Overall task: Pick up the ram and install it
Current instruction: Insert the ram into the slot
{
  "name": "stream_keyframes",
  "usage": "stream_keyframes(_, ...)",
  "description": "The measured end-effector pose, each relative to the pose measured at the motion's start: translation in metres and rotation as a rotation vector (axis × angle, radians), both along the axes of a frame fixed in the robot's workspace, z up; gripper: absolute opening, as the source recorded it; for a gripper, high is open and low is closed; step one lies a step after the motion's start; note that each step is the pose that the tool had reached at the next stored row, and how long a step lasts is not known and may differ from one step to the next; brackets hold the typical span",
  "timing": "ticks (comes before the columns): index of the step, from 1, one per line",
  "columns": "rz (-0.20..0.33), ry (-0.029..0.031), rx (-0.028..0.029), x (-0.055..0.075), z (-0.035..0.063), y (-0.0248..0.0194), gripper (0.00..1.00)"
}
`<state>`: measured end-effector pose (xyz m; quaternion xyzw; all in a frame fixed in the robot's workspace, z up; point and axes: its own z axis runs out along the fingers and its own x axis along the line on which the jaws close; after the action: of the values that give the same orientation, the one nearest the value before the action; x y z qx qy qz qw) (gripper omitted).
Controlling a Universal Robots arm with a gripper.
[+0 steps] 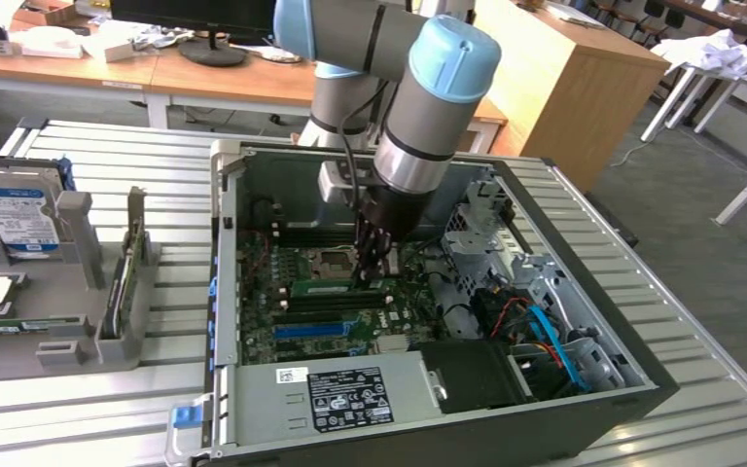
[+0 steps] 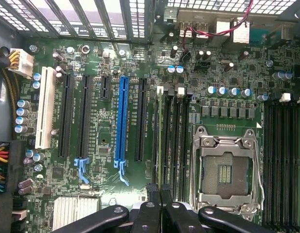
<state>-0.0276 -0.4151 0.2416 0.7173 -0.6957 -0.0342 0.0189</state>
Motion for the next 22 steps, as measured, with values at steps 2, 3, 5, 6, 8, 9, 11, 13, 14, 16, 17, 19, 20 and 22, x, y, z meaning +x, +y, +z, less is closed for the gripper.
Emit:
stream_keyframes(2, -0.001, 0.0, -0.0001, 0.0, -0.0001, 0.0, 0.12)
stream_keyframes(3, -0.001, 0.0, 0.0001, 0.0, -0.0002, 0.0, 0.12)
stream_keyframes(5, -0.001, -0.0001, 0.0003, 0.0, -0.0003, 0.0, 0.12)
stream_keyframes(6, -0.002, -0.0011, 0.0009, 0.0, -0.0003, 0.0001, 0.12)
stream_keyframes(8, -0.003, -0.0057, 0.003, -0.0001, -0.0003, 0.0001, 0.12)
stream_keyframes(9, -0.004, -0.0076, 0.0036, 0.0, -0.0004, 0.0001, 0.12)
stream_keyframes(11, -0.005, -0.0075, 0.0035, 0.0, -0.0004, 0.0001, 0.12)
stream_keyframes(13, -0.015, -0.0075, 0.0032, 0.0, -0.0006, 0.0, 0.12)
stream_keyframes(14, -0.022, -0.0075, 0.0032, 0.0, -0.0008, 0.0, 0.12)
stream_keyframes(16, -0.037, -0.0076, 0.0032, 0.0, -0.001, 0.0, 0.12)
stream_keyframes(17, -0.039, -0.0076, 0.0031, 0.0, -0.001, 0.0, 0.12)
stream_keyframes(19, -0.039, -0.0076, 0.0033, 0.0, -0.0011, 0.0001, 0.12)
stream_keyframes(20, -0.039, -0.0079, 0.0034, 0.0, -0.0011, 0.0001, 0.12)
stream_keyframes(22, -0.039, -0.01, 0.0034, -0.0004, -0.0013, 0.0, 0.12)
